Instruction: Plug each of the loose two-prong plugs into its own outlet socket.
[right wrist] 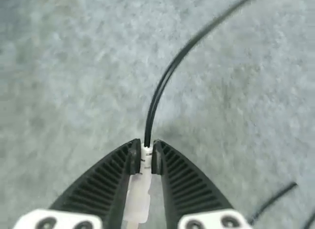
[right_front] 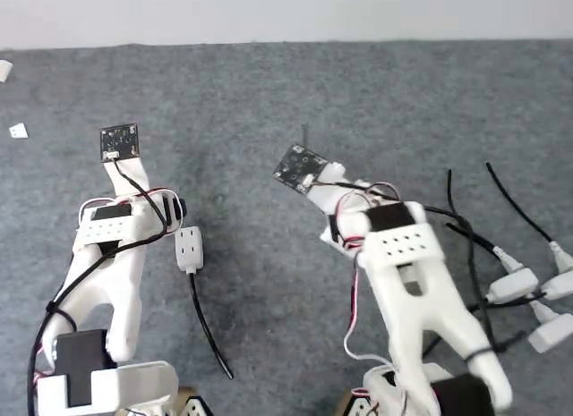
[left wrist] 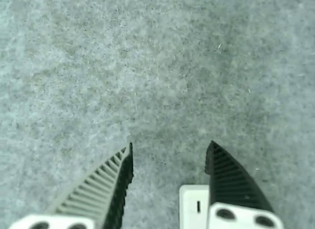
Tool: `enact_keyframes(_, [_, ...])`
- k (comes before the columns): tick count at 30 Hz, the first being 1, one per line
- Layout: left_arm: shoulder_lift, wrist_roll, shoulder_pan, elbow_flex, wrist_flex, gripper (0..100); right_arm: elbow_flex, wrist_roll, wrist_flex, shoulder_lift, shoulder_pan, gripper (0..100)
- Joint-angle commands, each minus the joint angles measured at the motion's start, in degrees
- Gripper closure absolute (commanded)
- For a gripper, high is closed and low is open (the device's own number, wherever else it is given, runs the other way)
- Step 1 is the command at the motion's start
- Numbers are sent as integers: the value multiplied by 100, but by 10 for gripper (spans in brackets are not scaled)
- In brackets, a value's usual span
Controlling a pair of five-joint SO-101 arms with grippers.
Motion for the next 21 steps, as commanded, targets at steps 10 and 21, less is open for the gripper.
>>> enact_keyframes(10, [-202,-44,-44,-22,-123,772,-97,-387,-2132,2000,92,917])
enact_keyframes(21, [-202,-44,-44,-22,-123,772,-70,-1881,-1877,945,646,931])
